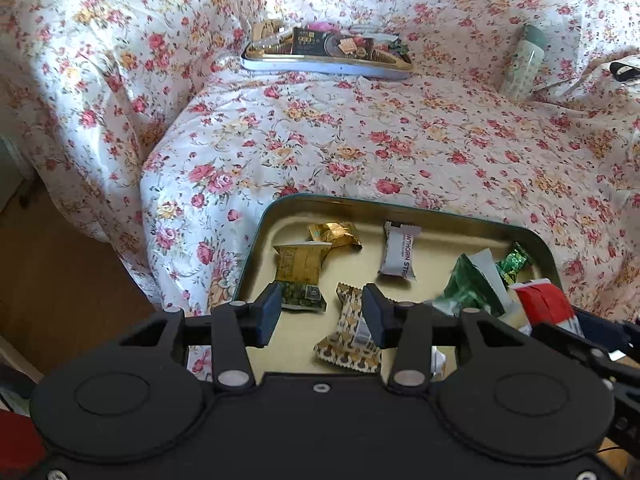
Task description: Organize snacks
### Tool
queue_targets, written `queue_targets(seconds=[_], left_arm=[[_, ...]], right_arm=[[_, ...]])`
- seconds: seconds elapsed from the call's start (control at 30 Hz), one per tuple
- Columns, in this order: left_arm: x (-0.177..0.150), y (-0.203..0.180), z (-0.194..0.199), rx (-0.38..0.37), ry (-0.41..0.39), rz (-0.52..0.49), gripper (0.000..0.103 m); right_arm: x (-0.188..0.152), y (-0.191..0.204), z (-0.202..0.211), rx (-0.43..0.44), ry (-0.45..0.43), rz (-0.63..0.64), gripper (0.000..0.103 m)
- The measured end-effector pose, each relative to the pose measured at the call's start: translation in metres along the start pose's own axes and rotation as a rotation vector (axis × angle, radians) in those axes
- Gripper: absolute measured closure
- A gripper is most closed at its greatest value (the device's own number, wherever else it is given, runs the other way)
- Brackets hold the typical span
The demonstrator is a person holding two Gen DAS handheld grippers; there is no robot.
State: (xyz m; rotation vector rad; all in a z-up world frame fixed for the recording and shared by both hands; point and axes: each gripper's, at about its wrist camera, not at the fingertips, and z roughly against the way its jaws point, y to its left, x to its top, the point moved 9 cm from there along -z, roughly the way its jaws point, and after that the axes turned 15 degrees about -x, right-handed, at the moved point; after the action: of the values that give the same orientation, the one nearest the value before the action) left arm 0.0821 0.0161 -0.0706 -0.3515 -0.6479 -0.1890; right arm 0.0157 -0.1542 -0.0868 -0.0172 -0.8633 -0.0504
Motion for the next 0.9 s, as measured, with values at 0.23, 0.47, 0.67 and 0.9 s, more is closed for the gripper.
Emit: queue_targets(seconds=[0.23,0.47,0.67,0.9], left_arm=[[-0.011,-0.011,0.011,0.021,-0.032,-0.061,0.048],[-0.023,-0.017,0.008,0.001,-0.015,-0.063,0.047],[-0.028,-0.019,0.007,-0.007,-0.011,-0.056,0.047],[-0.030,-0.020,0.006,-0.002,-0.013,-0.048,0.046]], right_arm=[[-0.002,0.005,0.000,-0.017,0.018,0.028,0.066],[-0.002,0.007,0.002,-0.038,0.008,0.041,0.067],[-0.001,0.005,0.005,-0.076,-0.006,0.045,0.067],[-0.003,-0.002,0.004,-0.149,0.005,0.040,0.049]])
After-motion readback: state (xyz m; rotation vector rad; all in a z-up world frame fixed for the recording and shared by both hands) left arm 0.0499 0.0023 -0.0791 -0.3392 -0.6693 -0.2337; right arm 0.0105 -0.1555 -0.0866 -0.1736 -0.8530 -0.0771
